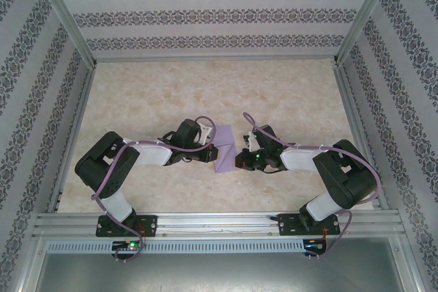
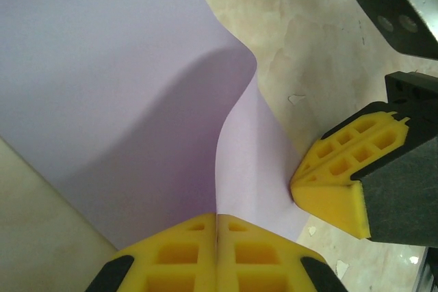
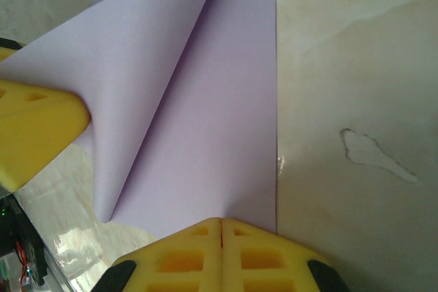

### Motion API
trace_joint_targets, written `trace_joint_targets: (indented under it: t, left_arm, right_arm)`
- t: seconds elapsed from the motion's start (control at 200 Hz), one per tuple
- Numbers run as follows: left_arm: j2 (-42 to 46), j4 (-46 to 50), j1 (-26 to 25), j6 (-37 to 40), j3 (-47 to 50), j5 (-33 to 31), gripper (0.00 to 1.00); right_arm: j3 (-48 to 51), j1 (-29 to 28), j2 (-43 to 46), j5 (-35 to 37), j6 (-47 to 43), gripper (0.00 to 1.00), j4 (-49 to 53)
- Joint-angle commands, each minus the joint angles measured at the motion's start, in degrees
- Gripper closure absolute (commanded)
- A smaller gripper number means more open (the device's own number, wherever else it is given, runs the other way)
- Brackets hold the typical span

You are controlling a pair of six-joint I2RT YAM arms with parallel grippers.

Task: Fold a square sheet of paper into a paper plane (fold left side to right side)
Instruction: Fold the triangle a second time at the center of the table.

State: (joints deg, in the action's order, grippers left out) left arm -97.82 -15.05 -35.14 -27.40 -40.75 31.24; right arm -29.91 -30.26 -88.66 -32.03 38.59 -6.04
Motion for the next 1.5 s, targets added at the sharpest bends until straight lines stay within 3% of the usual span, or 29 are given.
trace_joint_targets:
  t: [0.0,1.079,1.494]
  left_arm:
    - [-1.4,1.2,0.8,1.6,-1.7,-0.5,1.0]
    - [-0.8,3.8,0.8,3.4,-2.2,-2.2,1.0]
    - [-4.3,2.7,0.7,3.4,-2.1,-2.7,1.0]
  right_arm:
    - [0.8,-0.7,-2.5,3.2,-1.3,1.0,3.7]
    - [0.5,-0.6,-3.1,3.3,-1.3,1.0,3.8]
    - [0.5,-0.6,-2.7,2.7,-1.2,1.0,3.8]
